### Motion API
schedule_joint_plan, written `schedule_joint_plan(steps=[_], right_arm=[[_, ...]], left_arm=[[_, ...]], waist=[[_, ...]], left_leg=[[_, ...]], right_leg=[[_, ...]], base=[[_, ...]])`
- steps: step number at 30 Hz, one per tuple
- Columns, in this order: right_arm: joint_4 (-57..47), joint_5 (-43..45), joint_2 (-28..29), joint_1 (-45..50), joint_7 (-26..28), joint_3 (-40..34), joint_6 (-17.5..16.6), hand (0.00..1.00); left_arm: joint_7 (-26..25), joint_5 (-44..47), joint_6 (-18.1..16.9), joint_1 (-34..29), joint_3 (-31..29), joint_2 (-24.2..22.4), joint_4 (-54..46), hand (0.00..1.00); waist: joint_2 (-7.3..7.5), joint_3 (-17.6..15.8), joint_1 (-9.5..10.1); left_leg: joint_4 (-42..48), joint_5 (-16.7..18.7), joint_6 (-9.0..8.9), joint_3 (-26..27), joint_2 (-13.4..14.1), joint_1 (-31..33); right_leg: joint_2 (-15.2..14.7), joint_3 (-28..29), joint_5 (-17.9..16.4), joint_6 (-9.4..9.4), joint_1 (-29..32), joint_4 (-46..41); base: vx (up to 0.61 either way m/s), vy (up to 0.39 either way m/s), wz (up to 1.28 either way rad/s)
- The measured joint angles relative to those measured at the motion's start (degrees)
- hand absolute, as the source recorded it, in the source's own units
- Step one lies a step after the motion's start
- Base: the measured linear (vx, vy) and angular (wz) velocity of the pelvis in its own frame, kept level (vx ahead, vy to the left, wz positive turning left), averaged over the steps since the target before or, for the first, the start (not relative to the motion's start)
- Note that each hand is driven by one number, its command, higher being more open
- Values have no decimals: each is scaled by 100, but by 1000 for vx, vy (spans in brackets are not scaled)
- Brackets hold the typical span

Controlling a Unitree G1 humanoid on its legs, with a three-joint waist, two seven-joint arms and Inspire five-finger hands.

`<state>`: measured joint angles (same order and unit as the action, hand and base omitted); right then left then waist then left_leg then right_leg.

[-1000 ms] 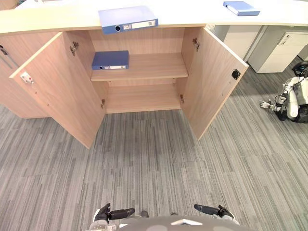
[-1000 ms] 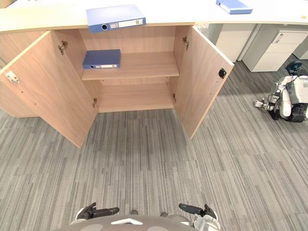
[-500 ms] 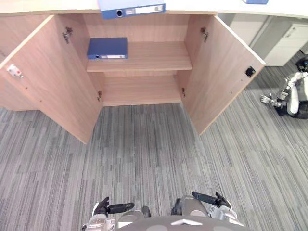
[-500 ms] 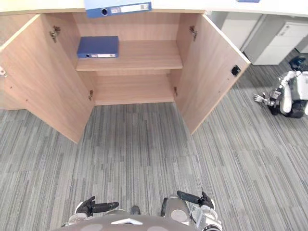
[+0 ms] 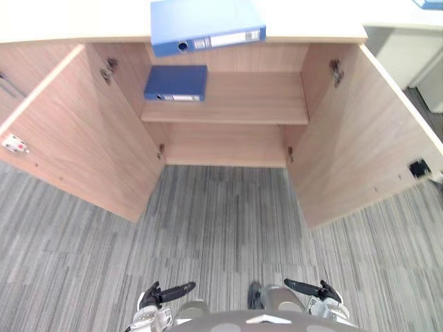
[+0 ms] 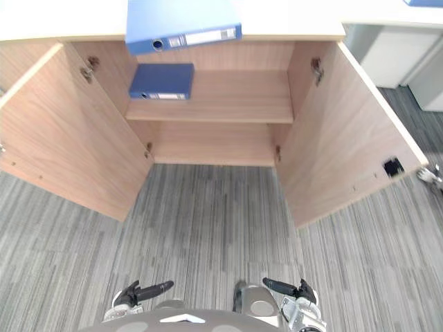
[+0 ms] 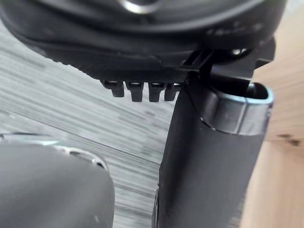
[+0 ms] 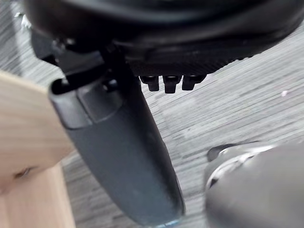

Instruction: Walk over to the cabinet, pick up the folder, carry it to the office cabinet, place the folder inside the office cabinet, then close the office cabinet door

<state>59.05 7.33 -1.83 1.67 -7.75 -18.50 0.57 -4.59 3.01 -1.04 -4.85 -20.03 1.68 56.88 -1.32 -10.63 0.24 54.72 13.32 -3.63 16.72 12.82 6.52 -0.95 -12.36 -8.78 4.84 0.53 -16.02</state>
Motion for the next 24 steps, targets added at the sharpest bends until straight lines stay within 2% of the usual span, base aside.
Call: schedule_joint_plan(steps=[2,3,4,6,7,8,9,10,11,12,13,15,16,17,18,19,20,22,23,24], right_arm=[[-86,46,126,-91,13,76,3,100],[-113,180,231,-98,12,74,-10,100],[-135,180,267,-109,14,68,-2,100],[-166,179,376,-112,-8,-33,17,100],[-202,179,383,-76,-31,-73,26,100],[-158,174,308,-65,-42,-71,44,100],[-148,178,353,-60,-47,-70,56,100],[-137,177,422,-66,-48,-88,82,100],[-128,175,460,-56,-46,-134,88,100],[-70,171,537,-61,-26,-305,92,100],[-70,168,549,-59,-28,-312,90,100],[-107,166,519,-84,-7,-277,80,100],[-199,166,503,-91,19,-273,48,100],[-260,163,509,-96,24,-258,10,100],[-348,163,511,-98,27,-176,-31,100],[-366,164,510,-104,27,-124,-68,100],[-376,164,504,-103,30,-41,-101,100],[-423,165,515,-105,45,-31,-133,100],[-415,165,503,-94,51,-30,-134,100],[-350,166,492,-76,49,-33,-113,100]], left_arm=[[-4,38,-16,128,15,-8,-59,100],[-1,62,-18,232,60,-50,-102,100],[2,92,-20,256,88,-77,-140,100],[12,75,-33,355,130,-139,-186,100],[3,81,-60,358,289,-149,-175,100],[13,86,-80,349,337,-143,-138,100],[7,76,-81,386,352,-62,-104,100],[-30,76,-98,427,349,-43,-79,100],[-25,77,-88,423,343,-17,-68,100],[-7,77,-77,414,344,57,60,100],[-4,76,-66,398,345,69,113,100],[-31,80,-8,377,426,73,187,100],[-26,72,9,377,583,78,213,100],[-15,79,27,378,643,89,217,100],[-19,82,31,378,656,87,228,100],[-21,83,30,374,656,89,237,100],[-21,85,31,348,658,86,247,100],[-18,86,29,344,690,72,253,100],[-18,86,20,354,755,66,287,100],[-2,83,22,363,761,104,298,100]], waist=[[37,-20,71],[52,-21,156],[69,-29,191],[142,-55,240],[127,-37,240],[95,27,243],[202,58,197],[302,100,132],[359,141,150],[436,183,226],[444,189,243],[409,194,223],[323,177,213],[324,178,194],[324,181,153],[321,178,150],[320,180,125],[311,188,73],[317,195,45],[431,252,9]], left_leg=[[148,250,119,239,189,465],[-174,402,180,452,265,770],[-403,441,163,528,266,860],[-1426,428,151,692,147,1072],[-2473,1,118,637,14,1127],[-2897,-764,417,605,-96,1118],[-2937,-717,398,666,-250,1085],[-2917,-547,487,739,-378,1085],[-2835,-416,526,805,-424,1046],[-2836,-201,590,1013,-499,779],[-2886,-149,627,1084,-536,624],[-3202,-84,653,1142,-650,174],[-3394,-6,619,1142,-652,-81],[-3516,21,605,1141,-675,-271],[-3759,50,555,1141,-698,-609],[-3858,46,547,1140,-702,-768],[-3999,30,519,1130,-697,-977],[-4176,0,468,1074,-677,-1252],[-4257,-28,314,975,-684,-1349],[-4376,-57,137,853,-829,-1385]], right_leg=[[14,183,-26,21,-382,307],[-29,298,-64,-45,-624,479],[-72,335,-93,-87,-717,528],[-321,445,-240,-290,-922,587],[-457,494,-378,-481,-1004,593],[-555,546,-544,-735,-1093,668],[-720,520,-567,-780,-1139,728],[-874,529,-434,-859,-1082,723],[-957,579,-332,-902,-1070,679],[-1129,707,-241,-1029,-1028,344],[-1181,769,-197,-1033,-960,90],[-1321,843,137,-1169,-448,-1255],[-1326,937,82,-1179,48,-2371],[-1319,946,-116,-1119,398,-3038],[-1251,801,-372,-975,870,-3660],[-1192,728,-496,-869,1012,-3732],[-1078,611,-658,-723,1180,-3636],[-842,412,-819,-641,1477,-2974],[-672,375,-712,-655,1582,-2054],[-595,401,-158,-457,1569,-1221]], base=[[396,24,-33],[336,67,-39],[404,125,-55],[321,158,-47],[470,303,-59],[396,266,-46],[489,363,-19],[333,260,0],[593,454,-30],[426,325,-46],[494,377,-54],[330,264,-31],[258,197,-10],[370,176,-4],[303,68,3],[364,9,4],[305,-78,12],[309,-133,27],[323,-180,50],[402,-211,55]])
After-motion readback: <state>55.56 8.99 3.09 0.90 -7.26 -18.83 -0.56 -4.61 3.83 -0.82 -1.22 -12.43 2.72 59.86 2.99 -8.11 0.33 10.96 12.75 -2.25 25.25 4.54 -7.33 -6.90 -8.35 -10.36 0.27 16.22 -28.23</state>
